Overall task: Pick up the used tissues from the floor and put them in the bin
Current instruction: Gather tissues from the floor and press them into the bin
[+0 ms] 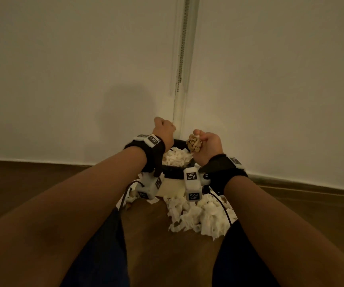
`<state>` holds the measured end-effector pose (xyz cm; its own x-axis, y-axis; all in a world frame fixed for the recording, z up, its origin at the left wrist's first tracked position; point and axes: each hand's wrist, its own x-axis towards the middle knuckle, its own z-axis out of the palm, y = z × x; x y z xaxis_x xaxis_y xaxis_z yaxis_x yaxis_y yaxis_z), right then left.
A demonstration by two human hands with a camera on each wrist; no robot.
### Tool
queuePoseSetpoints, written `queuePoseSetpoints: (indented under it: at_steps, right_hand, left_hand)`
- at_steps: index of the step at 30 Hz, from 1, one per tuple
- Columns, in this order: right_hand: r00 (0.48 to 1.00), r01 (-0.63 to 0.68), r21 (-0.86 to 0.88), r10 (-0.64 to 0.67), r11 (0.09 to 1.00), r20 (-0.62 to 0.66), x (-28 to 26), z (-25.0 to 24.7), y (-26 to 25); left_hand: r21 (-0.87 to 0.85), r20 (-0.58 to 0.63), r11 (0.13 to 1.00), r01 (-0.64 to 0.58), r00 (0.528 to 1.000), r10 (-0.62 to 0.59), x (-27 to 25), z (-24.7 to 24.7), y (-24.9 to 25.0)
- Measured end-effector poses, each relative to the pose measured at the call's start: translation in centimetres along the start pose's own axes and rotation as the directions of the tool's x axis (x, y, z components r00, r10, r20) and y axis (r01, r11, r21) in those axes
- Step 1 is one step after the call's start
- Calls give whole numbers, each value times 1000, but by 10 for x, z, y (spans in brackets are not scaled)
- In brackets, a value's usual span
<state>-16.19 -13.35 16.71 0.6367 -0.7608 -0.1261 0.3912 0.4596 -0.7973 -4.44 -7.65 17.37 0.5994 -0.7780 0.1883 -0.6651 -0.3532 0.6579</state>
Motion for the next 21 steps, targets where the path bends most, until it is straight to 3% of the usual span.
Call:
queuePoseSetpoints:
  at_steps: [3,6,9,13,16,19,21]
  right_hand:
    - [999,37,-13,-37,999,-28,15,-3,-2]
    - [996,20,-128,-32,992,-87,36,-9,3]
    - [997,45,-252,-58,967,-44,58,-20,16]
    - [988,47,-491,-113,870,-106,90,-32,32]
    - [964,31,-640,-192,767,-183,110,-42,43]
    - [933,48,-720,-288,692,-214,117,-53,52]
    - [914,43,-727,-321,685,-249,121,-59,57]
  left_hand:
    - [44,-8,998,-40,999,40,5,7,-4]
    - [107,89,994,5,996,-15,9,20,-16]
    - [103,58,995,10,998,-16,20,30,-26]
    - [13,41,998,63,997,-63,38,47,-40]
    - [57,-25,997,47,999,-46,48,60,-55]
    - [85,36,996,-14,999,10,55,63,-60]
    - [75,140,997,-17,990,7,61,66,-65]
